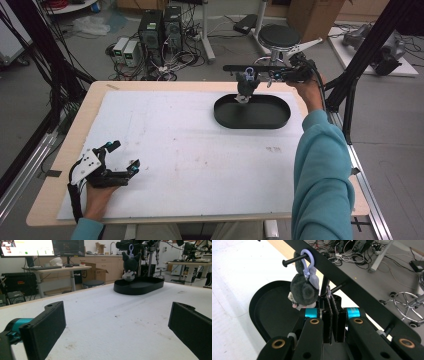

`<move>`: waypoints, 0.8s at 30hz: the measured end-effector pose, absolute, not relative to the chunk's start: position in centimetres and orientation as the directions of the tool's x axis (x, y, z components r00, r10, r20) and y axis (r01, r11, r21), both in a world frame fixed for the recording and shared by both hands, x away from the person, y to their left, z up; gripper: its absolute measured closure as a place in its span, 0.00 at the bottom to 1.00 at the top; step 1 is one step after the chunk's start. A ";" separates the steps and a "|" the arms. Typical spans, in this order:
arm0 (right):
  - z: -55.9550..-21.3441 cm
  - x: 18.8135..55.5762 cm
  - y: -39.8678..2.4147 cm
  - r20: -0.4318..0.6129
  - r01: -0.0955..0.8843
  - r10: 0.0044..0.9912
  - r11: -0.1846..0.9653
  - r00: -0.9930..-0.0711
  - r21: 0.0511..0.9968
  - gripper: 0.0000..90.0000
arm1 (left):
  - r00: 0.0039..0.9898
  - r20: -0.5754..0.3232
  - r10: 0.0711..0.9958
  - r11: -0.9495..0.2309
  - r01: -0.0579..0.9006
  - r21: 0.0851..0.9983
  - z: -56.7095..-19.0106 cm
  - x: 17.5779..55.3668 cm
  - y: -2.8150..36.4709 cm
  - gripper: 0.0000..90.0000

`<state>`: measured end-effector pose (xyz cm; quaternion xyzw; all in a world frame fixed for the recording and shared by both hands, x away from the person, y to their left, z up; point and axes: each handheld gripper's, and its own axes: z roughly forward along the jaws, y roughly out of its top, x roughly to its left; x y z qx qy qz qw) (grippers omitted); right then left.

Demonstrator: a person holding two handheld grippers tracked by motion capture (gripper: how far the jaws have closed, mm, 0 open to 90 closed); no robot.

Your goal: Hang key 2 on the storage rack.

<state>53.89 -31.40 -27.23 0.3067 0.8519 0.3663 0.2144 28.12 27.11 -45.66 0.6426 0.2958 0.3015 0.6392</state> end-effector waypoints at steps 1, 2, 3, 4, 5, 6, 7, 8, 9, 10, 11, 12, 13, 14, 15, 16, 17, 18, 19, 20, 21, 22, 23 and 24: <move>-27.2 53.9 -31.4 -0.144 0.362 0.679 0.544 -0.720 0.757 0.99 | 0.643 0.010 0.766 -0.008 -0.006 1.000 -45.7 28.1 27.1 0.02; -27.2 53.9 -31.3 -0.140 0.366 0.683 0.540 -0.717 0.758 0.99 | 0.643 0.010 0.766 -0.008 -0.006 1.000 -45.7 28.1 27.1 0.02; -27.2 53.9 -31.3 -0.140 0.366 0.683 0.540 -0.717 0.758 0.99 | 0.644 0.012 0.765 -0.010 -0.008 1.000 -45.7 28.1 27.1 0.02; -27.2 53.9 -31.3 -0.143 0.368 0.687 0.540 -0.713 0.757 0.99 | 0.644 0.013 0.765 -0.010 -0.009 1.000 -45.7 28.1 27.1 0.02; -27.3 54.0 -31.3 -0.145 0.370 0.689 0.540 -0.710 0.756 0.99 | 0.643 0.014 0.766 -0.010 -0.010 1.000 -45.7 28.1 27.1 0.02; -27.3 54.0 -31.2 -0.145 0.369 0.690 0.539 -0.709 0.757 0.98 | 0.644 0.014 0.765 -0.010 -0.010 1.000 -45.7 28.1 27.1 0.02; -27.4 54.1 -31.2 -0.145 0.366 0.687 0.539 -0.712 0.759 0.98 | 0.644 0.014 0.765 -0.010 -0.010 1.000 -45.7 28.1 27.1 0.02; -27.4 54.1 -31.2 -0.154 0.362 0.687 0.544 -0.710 0.757 0.98 | 0.644 0.014 0.765 -0.010 -0.010 1.000 -45.7 28.1 27.1 0.02; -27.4 54.1 -31.2 -0.152 0.364 0.689 0.541 -0.708 0.758 0.98 | 0.644 0.014 0.765 -0.010 -0.010 1.000 -45.7 28.1 27.1 0.02; -27.4 54.1 -31.3 -0.150 0.364 0.687 0.542 -0.710 0.758 0.97 | 0.644 0.014 0.765 -0.010 -0.010 1.000 -45.7 28.1 27.1 0.02; -27.4 54.1 -31.2 -0.157 0.367 0.692 0.545 -0.705 0.754 0.96 | 0.644 0.014 0.765 -0.010 -0.010 1.000 -45.7 28.1 27.1 0.02; -27.5 54.2 -31.2 -0.161 0.363 0.690 0.547 -0.705 0.754 0.96 | 0.644 0.015 0.765 -0.011 -0.010 1.000 -45.7 28.1 27.1 0.02; -27.5 54.2 -31.3 -0.160 0.364 0.696 0.541 -0.700 0.759 0.92 | 0.644 0.015 0.765 -0.011 -0.010 1.000 -45.7 28.1 27.1 0.02; -27.4 54.2 -31.3 -0.167 0.361 0.704 0.535 -0.691 0.764 0.90 | 0.644 0.014 0.765 -0.010 -0.010 1.000 -45.7 28.1 27.1 0.02; -27.4 54.2 -31.4 -0.165 0.358 0.707 0.528 -0.688 0.770 0.89 | 0.643 0.016 0.765 -0.011 -0.011 1.000 -45.7 28.1 27.1 0.02; -27.4 54.2 -31.4 -0.159 0.356 0.705 0.523 -0.691 0.774 0.87 | 0.644 0.016 0.765 -0.011 -0.011 1.000 -45.7 28.1 27.1 0.02; -27.4 54.2 -31.4 -0.169 0.353 0.708 0.527 -0.685 0.773 0.85 | 0.644 0.015 0.765 -0.011 -0.011 1.000 -45.7 28.1 27.1 0.02; -27.4 54.1 -31.4 -0.178 0.355 0.713 0.530 -0.678 0.771 0.82 | 0.644 0.015 0.765 -0.011 -0.011 1.000 -45.7 28.1 27.1 0.02; -27.4 54.1 -31.4 -0.175 0.355 0.720 0.521 -0.672 0.776 0.77 | 0.644 0.016 0.765 -0.011 -0.012 1.000 -45.7 28.1 27.1 0.02; -27.3 54.0 -31.4 -0.173 0.358 0.729 0.511 -0.663 0.781 0.73 | 0.644 0.016 0.765 -0.011 -0.012 1.000 -45.7 28.1 27.1 0.02; -27.2 53.8 -31.5 -0.177 0.355 0.736 0.505 -0.654 0.787 0.66 | 0.644 0.016 0.765 -0.011 -0.012 1.000 -45.7 28.1 27.1 0.02; -27.2 53.8 -31.5 -0.177 0.355 0.736 0.505 -0.654 0.787 0.66 | 0.644 0.015 0.765 -0.010 -0.011 1.000 -45.7 28.1 27.1 0.02; -27.0 53.5 -31.4 -0.162 0.356 0.751 0.477 -0.641 0.803 0.48 | 0.644 0.014 0.765 -0.009 -0.010 1.000 -45.7 28.1 27.1 0.02; -26.8 53.2 -31.3 -0.166 0.348 0.761 0.464 -0.628 0.814 0.40 | 0.644 0.013 0.765 -0.009 -0.010 1.000 -45.7 28.1 27.1 0.02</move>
